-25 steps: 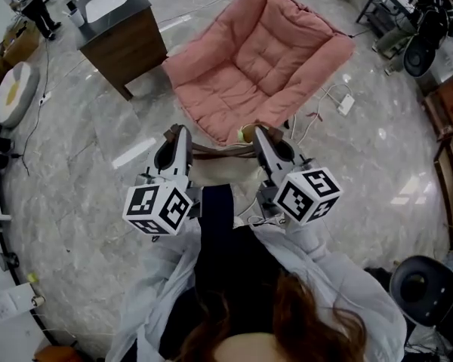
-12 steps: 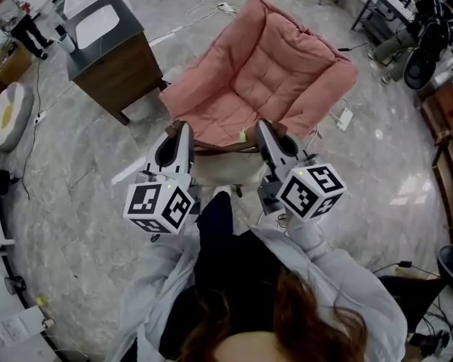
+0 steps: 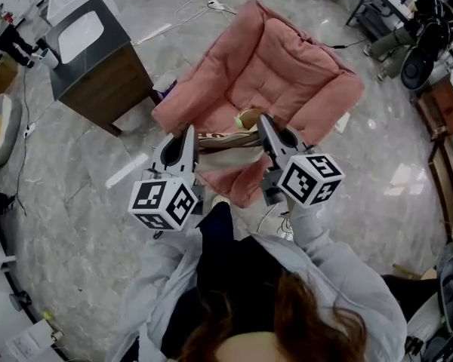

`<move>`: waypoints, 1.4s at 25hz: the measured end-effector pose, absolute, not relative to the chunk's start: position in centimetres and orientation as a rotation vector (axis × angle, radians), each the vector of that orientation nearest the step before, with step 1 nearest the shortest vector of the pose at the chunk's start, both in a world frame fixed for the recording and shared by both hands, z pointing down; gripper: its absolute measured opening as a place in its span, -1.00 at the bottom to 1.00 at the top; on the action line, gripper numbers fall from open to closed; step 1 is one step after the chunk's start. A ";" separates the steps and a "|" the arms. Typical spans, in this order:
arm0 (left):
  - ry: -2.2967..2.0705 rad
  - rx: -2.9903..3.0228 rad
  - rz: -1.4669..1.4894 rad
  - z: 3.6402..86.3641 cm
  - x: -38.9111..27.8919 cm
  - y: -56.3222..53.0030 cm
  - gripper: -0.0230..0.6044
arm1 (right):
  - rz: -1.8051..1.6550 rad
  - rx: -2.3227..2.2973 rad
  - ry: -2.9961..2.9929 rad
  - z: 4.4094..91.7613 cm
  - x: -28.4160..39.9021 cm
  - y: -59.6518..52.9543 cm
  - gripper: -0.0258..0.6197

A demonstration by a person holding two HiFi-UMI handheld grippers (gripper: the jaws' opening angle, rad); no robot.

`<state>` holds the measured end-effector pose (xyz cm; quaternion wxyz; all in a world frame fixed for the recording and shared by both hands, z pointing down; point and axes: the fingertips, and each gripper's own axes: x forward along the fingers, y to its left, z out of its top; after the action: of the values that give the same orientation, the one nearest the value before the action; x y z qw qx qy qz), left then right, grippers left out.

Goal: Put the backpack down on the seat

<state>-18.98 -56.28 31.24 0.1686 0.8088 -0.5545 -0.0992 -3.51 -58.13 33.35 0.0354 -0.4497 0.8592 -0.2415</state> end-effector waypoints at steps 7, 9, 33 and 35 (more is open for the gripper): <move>-1.462 2.262 -0.201 35.3 -18.1 -62.6 -0.84 | -0.840 -1.468 2.651 37.1 -2.7 -64.4 -0.89; -1.434 2.260 -0.183 36.3 -17.6 -64.0 -0.84 | -0.864 -1.501 2.650 38.1 -2.2 -65.8 -0.89; -1.352 1.925 0.056 55.6 -7.9 -48.0 -0.84 | -1.223 -1.507 2.734 54.1 7.3 -49.2 -0.89; -1.352 1.916 0.068 56.1 -7.0 -46.0 -0.84 | -1.240 -1.502 2.743 54.6 8.2 -47.2 -0.89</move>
<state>-7.03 -45.95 56.07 0.3876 0.7529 -0.5313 0.0266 8.19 -47.20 54.60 -0.1110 -0.4437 0.8103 -0.3663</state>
